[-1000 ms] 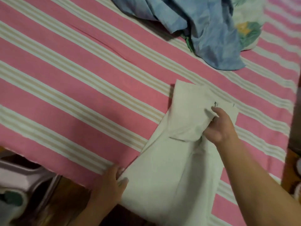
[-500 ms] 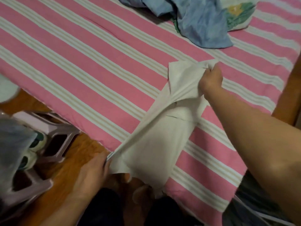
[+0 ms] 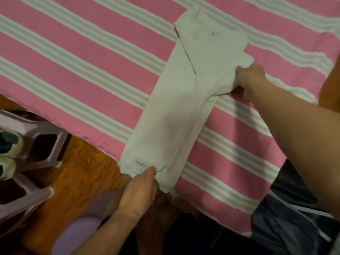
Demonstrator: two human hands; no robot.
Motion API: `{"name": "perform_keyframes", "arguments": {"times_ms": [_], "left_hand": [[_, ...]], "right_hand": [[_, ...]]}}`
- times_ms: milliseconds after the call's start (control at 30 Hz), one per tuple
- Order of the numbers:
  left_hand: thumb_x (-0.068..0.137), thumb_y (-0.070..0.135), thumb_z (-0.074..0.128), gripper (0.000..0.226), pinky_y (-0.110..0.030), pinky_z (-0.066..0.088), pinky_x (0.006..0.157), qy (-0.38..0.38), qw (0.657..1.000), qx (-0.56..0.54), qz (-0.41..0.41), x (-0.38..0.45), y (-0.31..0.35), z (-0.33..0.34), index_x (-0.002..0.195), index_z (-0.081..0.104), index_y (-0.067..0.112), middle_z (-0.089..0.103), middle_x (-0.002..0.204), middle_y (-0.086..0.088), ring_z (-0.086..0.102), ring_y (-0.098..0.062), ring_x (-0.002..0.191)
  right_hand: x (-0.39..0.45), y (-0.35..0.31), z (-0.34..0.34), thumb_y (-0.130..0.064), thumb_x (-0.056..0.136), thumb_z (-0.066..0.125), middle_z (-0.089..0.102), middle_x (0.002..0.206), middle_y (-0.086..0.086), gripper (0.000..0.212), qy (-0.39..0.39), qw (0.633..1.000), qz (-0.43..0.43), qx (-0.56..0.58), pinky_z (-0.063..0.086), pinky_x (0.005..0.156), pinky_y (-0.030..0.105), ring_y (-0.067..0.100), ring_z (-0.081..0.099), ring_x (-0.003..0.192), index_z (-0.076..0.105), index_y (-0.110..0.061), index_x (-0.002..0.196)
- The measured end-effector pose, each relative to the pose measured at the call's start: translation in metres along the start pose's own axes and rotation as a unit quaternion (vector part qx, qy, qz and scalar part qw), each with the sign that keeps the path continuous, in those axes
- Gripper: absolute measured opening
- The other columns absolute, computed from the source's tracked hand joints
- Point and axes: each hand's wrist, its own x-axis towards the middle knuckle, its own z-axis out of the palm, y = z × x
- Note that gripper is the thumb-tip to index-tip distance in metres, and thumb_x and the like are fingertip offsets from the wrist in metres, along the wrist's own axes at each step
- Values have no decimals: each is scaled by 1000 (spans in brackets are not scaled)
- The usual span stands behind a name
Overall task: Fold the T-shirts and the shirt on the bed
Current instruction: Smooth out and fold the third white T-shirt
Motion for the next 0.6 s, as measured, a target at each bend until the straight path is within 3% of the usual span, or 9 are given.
{"name": "perform_keyframes", "arguments": {"times_ms": [133, 267, 367, 433, 500, 567, 600], "left_hand": [[92, 9, 58, 25, -39, 48, 77, -37, 998, -53, -5, -34, 23, -27, 113, 51, 20, 61, 100, -3, 63, -28, 91], [96, 7, 49, 28, -30, 40, 77, -48, 998, -51, -5, -41, 35, -19, 119, 46, 24, 57, 106, 2, 61, -22, 96], [97, 9, 53, 38, -37, 47, 76, -74, 997, -20, 24, -23, 29, 13, 125, 38, 29, 52, 108, 3, 62, -23, 94], [96, 20, 56, 44, -38, 49, 81, -135, 990, 27, 35, -12, 24, 32, 135, 37, 25, 48, 116, 1, 59, -23, 101], [95, 41, 54, 52, -38, 49, 91, -246, 963, 78, 75, -7, 18, 41, 141, 38, 24, 45, 127, 0, 54, -23, 113], [95, 49, 50, 47, -39, 49, 97, -361, 924, 94, 77, -9, 17, 37, 138, 47, 31, 50, 133, 0, 55, -24, 120], [96, 47, 50, 38, -38, 50, 95, -370, 924, 83, 55, -11, 16, 31, 131, 53, 34, 55, 130, 1, 58, -23, 118]], "right_hand": [[-18, -21, -16, -26, 102, 45, 53, 116, 3, 36, 60, 989, -94, -92, 50, 94, 37, 21, 55, 104, 44, -10, 134], [-14, -13, -28, -24, 104, 42, 50, 119, 4, 34, 49, 981, -96, -160, 42, 88, 32, 22, 50, 102, 42, -8, 135], [-3, 2, -30, -25, 104, 44, 49, 125, 4, 40, 43, 980, -85, -175, 40, 90, 30, 20, 47, 104, 40, -9, 140], [0, 11, -26, -31, 101, 48, 52, 130, 2, 45, 28, 984, -75, -159, 42, 94, 29, 19, 50, 109, 40, -11, 141], [-7, 19, -22, -34, 98, 52, 54, 131, 1, 47, 38, 990, -71, -116, 45, 98, 30, 18, 54, 113, 44, -13, 139], [-26, 32, -22, -27, 97, 52, 50, 133, 4, 41, 100, 983, -96, -120, 43, 96, 27, 17, 52, 113, 47, -13, 135], [-41, 42, -22, -22, 97, 51, 48, 133, 5, 38, 132, 976, -110, -134, 42, 96, 28, 18, 50, 113, 49, -13, 134]]}}
